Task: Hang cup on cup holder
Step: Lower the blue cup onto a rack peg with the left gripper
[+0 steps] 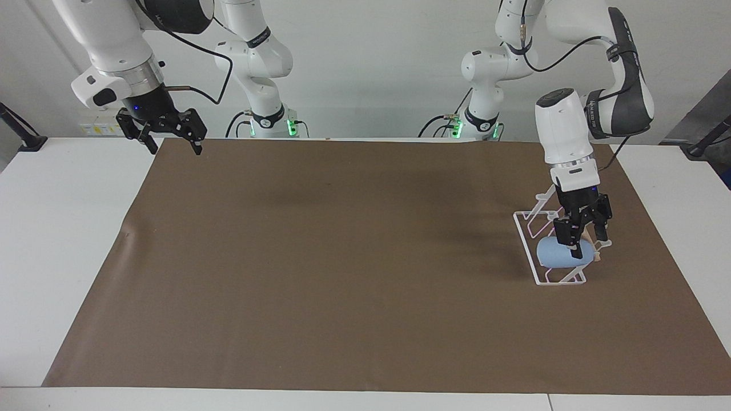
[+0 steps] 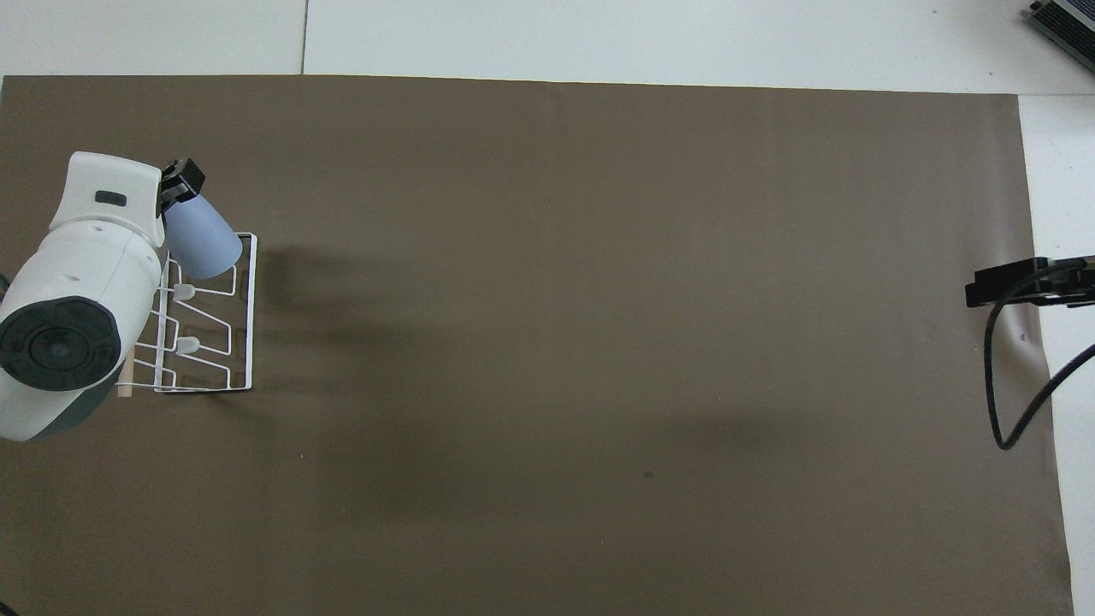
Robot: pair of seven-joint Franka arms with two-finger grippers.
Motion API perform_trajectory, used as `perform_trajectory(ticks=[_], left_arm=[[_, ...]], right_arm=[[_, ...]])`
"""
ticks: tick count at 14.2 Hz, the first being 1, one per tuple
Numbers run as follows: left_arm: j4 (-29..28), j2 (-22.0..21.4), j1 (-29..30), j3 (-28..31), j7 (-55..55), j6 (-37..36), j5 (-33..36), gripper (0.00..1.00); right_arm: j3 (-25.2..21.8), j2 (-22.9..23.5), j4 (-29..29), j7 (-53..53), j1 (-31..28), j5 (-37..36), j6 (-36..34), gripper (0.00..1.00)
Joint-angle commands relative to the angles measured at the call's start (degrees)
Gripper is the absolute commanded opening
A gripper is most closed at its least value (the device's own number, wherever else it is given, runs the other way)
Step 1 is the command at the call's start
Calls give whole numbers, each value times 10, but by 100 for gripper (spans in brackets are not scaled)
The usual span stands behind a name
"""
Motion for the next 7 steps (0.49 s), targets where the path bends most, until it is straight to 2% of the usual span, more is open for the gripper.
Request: perform_trajectory(ticks=[1, 7], left_arm=[[-14, -14, 9, -4, -14, 14, 16, 100], [14, -15, 7, -7, -5, 4, -11, 100]], right_arm=[[6, -14, -17, 11, -8, -4, 11, 100], [6, -14, -15, 10, -9, -4, 9, 100]])
